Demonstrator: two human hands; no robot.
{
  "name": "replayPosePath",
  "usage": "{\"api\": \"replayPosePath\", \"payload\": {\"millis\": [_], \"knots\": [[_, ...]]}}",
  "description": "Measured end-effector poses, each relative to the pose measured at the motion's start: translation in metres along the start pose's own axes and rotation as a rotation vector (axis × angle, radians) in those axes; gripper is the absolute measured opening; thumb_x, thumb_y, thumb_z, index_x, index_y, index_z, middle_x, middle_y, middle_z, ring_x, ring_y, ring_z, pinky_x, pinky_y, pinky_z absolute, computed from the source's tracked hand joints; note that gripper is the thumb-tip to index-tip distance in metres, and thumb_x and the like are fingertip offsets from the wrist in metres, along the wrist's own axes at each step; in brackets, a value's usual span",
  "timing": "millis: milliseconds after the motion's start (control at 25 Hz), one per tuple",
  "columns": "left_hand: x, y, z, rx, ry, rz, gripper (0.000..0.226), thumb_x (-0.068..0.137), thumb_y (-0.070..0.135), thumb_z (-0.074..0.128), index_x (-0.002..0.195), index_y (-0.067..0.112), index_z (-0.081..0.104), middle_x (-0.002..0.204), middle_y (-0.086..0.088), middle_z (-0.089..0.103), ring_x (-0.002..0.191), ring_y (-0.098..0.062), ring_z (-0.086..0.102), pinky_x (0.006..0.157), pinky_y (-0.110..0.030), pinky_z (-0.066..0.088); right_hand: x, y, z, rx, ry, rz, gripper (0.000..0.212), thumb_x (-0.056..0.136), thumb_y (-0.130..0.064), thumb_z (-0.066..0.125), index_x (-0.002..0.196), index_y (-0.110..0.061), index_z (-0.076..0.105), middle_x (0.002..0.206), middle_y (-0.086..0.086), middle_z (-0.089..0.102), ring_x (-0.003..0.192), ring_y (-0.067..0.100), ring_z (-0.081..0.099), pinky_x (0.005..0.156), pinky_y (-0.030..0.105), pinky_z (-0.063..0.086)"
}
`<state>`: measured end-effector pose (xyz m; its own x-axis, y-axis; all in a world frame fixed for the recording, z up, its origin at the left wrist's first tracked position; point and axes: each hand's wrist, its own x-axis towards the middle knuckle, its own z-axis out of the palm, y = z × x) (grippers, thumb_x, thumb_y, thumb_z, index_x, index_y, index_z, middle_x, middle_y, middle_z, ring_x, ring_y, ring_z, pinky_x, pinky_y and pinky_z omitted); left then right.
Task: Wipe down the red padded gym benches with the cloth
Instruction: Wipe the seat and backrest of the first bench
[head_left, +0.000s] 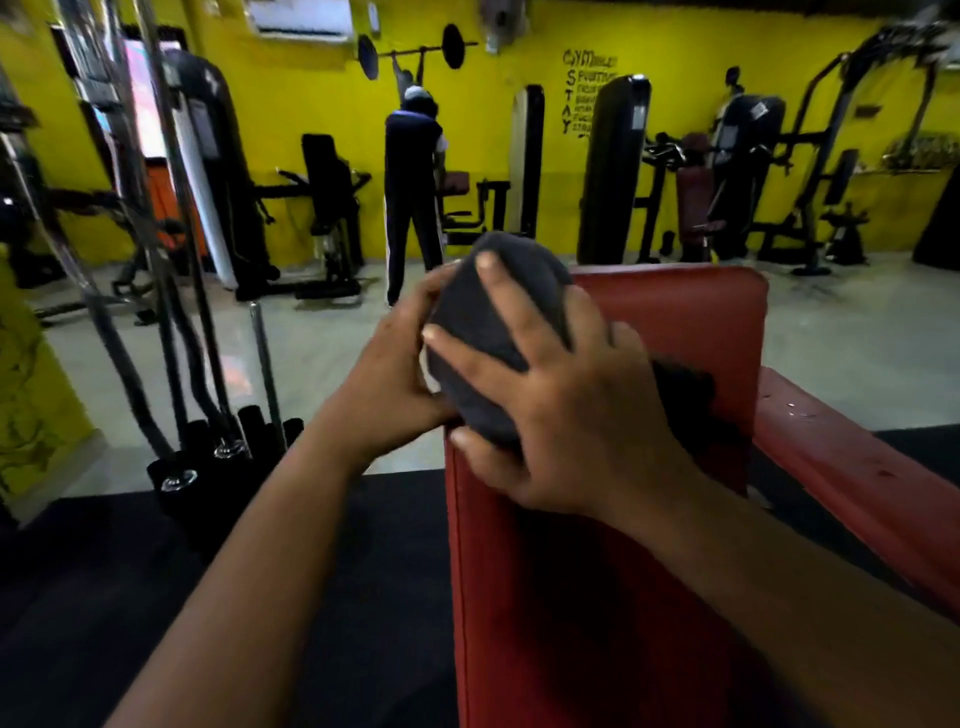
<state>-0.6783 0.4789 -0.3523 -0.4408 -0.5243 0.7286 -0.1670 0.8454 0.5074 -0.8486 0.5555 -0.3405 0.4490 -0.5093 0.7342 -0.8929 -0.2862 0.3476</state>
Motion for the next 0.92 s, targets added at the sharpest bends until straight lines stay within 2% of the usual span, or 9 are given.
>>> {"api": "replayPosePath", "payload": {"millis": [120,240,360,440,520,640,760,840,920], "knots": [[-0.005,0.006,-0.008,-0.007,-0.033,-0.114,0.093,0.067,0.033,0.074,0.144,0.018,0.024,0.139,0.006,0.045,0.130,0.003,0.045,0.104,-0.016,0.039,0.004,-0.003,0.004,0.025,0.028,-0.015,0.057,0.088,-0.065,0.040,0.139,-0.041,0.049,0.162,0.003,0.018,0.130,0.047,0.033,0.081,0.051,0.034],[-0.001,0.018,-0.021,0.146,-0.155,-0.183,0.089,0.069,0.039,0.074,0.144,0.030,0.027,0.146,0.007,0.043,0.140,-0.009,0.037,0.115,-0.032,0.032,-0.001,0.009,0.009,0.072,0.035,0.010,0.050,0.083,-0.057,0.056,0.131,-0.042,0.055,0.162,-0.002,0.020,0.135,0.051,0.027,0.092,0.071,0.030],[0.006,0.030,-0.029,0.143,-0.160,-0.266,0.070,0.075,0.040,0.061,0.141,0.030,0.037,0.140,0.016,0.048,0.136,-0.003,0.040,0.109,-0.016,0.032,-0.012,0.031,0.012,0.074,0.065,0.078,0.050,0.079,-0.050,0.061,0.128,-0.042,0.058,0.159,-0.002,0.027,0.121,0.047,0.043,0.081,0.058,0.041],[0.008,0.035,-0.031,0.213,-0.116,-0.277,0.057,0.085,0.042,0.050,0.140,0.029,0.044,0.135,0.014,0.053,0.132,-0.005,0.045,0.106,-0.023,0.037,-0.024,0.056,0.015,0.036,0.095,0.163,0.049,0.079,-0.049,0.055,0.127,-0.043,0.058,0.157,0.001,0.031,0.111,0.046,0.049,0.074,0.052,0.045],[0.015,0.038,-0.028,0.521,-0.085,-0.179,0.049,0.093,0.047,0.040,0.140,0.034,0.044,0.137,0.017,0.053,0.131,-0.004,0.046,0.106,-0.031,0.038,-0.037,0.092,0.017,-0.001,0.118,0.277,0.051,0.081,-0.050,0.046,0.130,-0.042,0.055,0.157,0.003,0.032,0.107,0.048,0.050,0.073,0.052,0.047],[0.045,0.041,-0.012,0.838,-0.235,0.005,0.051,0.100,0.048,0.029,0.147,0.032,0.039,0.153,0.007,0.040,0.143,-0.013,0.034,0.115,-0.042,0.029,-0.056,0.138,0.017,0.013,0.125,0.481,0.055,0.085,-0.054,0.040,0.137,-0.039,0.050,0.157,0.008,0.029,0.110,0.051,0.047,0.075,0.056,0.049],[0.078,0.043,0.005,0.884,-0.376,0.123,0.051,0.101,0.045,0.028,0.149,0.031,0.038,0.153,0.005,0.041,0.143,-0.016,0.035,0.115,-0.048,0.031,-0.074,0.146,0.023,0.058,0.192,0.643,0.053,0.089,-0.048,0.044,0.139,-0.034,0.050,0.155,0.016,0.030,0.108,0.050,0.047,0.079,0.053,0.050],[0.082,0.039,0.008,0.868,-0.352,0.138,0.050,0.100,0.047,0.028,0.149,0.036,0.038,0.148,0.008,0.047,0.136,-0.015,0.044,0.104,-0.047,0.044,-0.083,0.130,0.031,0.075,0.229,0.719,0.051,0.091,-0.043,0.048,0.141,-0.032,0.049,0.153,0.019,0.032,0.105,0.048,0.049,0.080,0.049,0.049],[0.075,0.035,0.007,0.831,-0.299,0.130,0.050,0.099,0.049,0.030,0.148,0.041,0.039,0.147,0.014,0.048,0.133,-0.012,0.048,0.097,-0.044,0.048,-0.087,0.107,0.037,0.119,0.244,0.833,0.052,0.092,-0.041,0.048,0.143,-0.030,0.047,0.151,0.022,0.033,0.110,0.048,0.049,0.084,0.049,0.049]]}}
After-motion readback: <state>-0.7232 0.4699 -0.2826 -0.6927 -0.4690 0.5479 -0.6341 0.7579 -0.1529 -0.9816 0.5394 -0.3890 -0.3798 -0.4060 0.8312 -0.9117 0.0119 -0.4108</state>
